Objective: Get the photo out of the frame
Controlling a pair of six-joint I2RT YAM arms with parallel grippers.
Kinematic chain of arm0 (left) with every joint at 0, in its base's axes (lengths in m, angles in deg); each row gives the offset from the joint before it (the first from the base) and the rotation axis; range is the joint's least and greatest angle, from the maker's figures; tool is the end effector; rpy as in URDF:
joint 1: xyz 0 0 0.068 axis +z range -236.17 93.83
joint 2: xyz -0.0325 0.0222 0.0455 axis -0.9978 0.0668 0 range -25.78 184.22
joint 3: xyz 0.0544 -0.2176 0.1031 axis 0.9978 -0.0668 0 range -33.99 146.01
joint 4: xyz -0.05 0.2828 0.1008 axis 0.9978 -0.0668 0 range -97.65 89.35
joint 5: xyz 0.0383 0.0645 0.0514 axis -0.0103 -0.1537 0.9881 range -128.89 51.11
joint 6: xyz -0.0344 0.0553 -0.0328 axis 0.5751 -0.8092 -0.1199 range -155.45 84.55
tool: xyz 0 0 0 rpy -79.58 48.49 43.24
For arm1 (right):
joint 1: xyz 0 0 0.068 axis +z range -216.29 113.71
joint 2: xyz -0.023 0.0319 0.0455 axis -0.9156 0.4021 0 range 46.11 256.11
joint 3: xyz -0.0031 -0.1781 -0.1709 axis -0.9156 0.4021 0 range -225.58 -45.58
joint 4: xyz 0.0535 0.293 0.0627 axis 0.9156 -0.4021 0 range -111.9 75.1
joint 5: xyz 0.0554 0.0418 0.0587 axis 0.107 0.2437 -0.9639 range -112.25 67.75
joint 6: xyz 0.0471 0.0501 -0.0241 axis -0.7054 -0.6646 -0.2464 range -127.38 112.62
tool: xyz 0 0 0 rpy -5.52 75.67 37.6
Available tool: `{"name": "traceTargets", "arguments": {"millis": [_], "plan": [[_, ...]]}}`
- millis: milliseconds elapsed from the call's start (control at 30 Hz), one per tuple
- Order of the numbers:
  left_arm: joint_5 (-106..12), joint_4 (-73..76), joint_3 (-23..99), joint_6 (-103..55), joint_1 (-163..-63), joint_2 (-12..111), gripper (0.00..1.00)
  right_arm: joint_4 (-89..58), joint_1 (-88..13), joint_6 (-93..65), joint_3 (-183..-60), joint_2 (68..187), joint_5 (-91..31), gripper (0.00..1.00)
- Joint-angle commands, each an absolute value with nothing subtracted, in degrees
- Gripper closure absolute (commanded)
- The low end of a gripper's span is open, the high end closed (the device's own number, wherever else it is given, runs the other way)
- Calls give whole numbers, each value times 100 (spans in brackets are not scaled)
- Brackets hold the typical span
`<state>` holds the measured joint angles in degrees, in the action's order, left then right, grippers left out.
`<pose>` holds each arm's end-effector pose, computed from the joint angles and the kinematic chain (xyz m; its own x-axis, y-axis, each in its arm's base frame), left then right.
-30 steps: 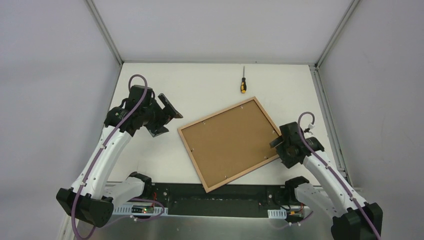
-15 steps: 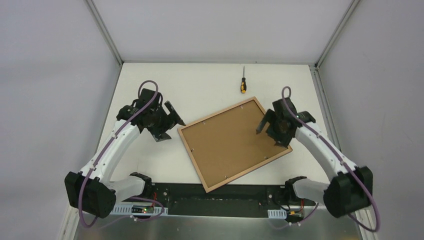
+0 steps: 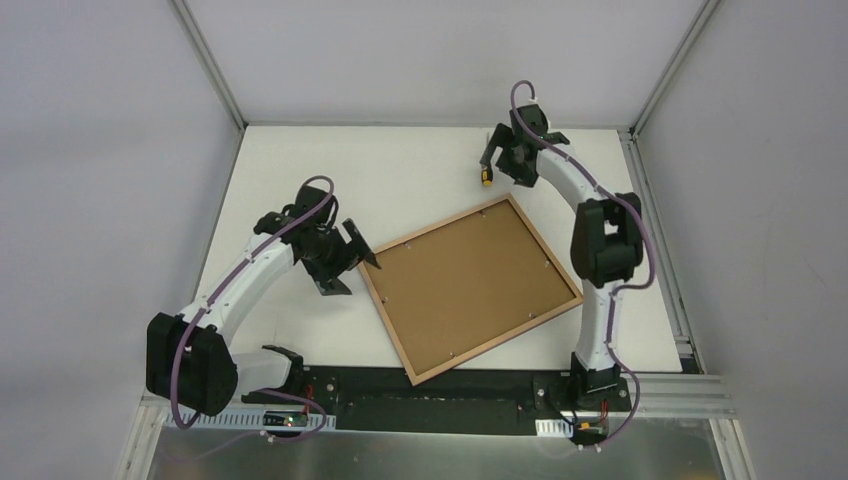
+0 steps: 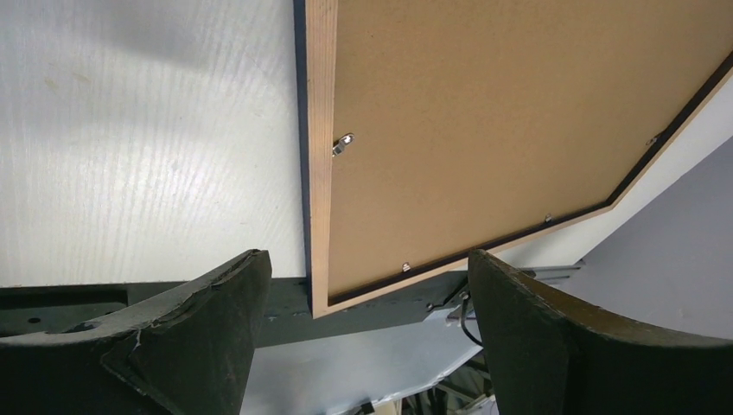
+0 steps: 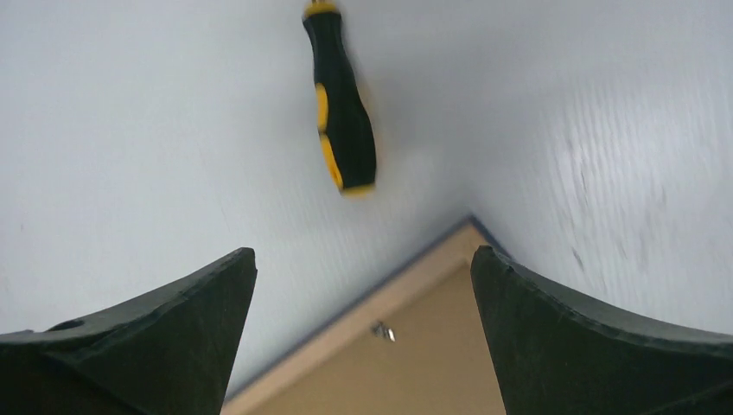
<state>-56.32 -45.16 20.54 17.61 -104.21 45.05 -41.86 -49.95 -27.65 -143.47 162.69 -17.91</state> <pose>0.2814 -0.1108 0.1983 -0.8461 -0.5264 -0.0842 -0.4024 0.7341 -0.5469 0.4947 0.1403 0.1933 -0.7232 0.1480 -0.6746 0.0222 0.9812 0.1916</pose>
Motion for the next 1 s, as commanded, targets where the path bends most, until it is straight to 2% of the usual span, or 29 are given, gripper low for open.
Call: {"name": "traceTargets", "arguments": {"millis": [0,100,300,400,500,600,667,767,900,967], "plan": [[-5887,-4523,1799,1704,-10462,4259,13,-4209,-5016,-2591,-15890,17410,-1616,1],[-5936,-4531,1705,1716,-10463,4100,13,-4390,-4990,-2419,-16766,18119,-1700,5],[-5941,-4535,1743,1689,-10467,4029,13,-4956,-4908,-2205,-17750,18975,-1061,13],[-5927,-4530,1894,1626,-10463,4101,13,-5101,-4853,-2109,-17728,19082,-979,32],[-5943,-4530,2048,1575,-10463,4242,13,-5202,-4728,-1927,-17662,19162,-761,37],[-6020,-4533,2216,1546,-10463,4405,14,-5276,-4727,-1901,-17694,19238,-895,51],[-6053,-4530,2317,1549,-10463,4439,14,-5423,-4739,-1904,-17958,19314,-1053,64],[-6119,-4531,2428,1624,-10463,4395,14,-5463,-4756,-1941,-18336,19302,-1438,75],[-6156,-4530,2395,1835,-10463,4190,13,-5408,-4793,-2149,-18705,19041,-1665,98],[-6180,-4523,2339,1968,-10467,4055,13,-5398,-4855,-2472,-18707,18743,-1947,100]]}}
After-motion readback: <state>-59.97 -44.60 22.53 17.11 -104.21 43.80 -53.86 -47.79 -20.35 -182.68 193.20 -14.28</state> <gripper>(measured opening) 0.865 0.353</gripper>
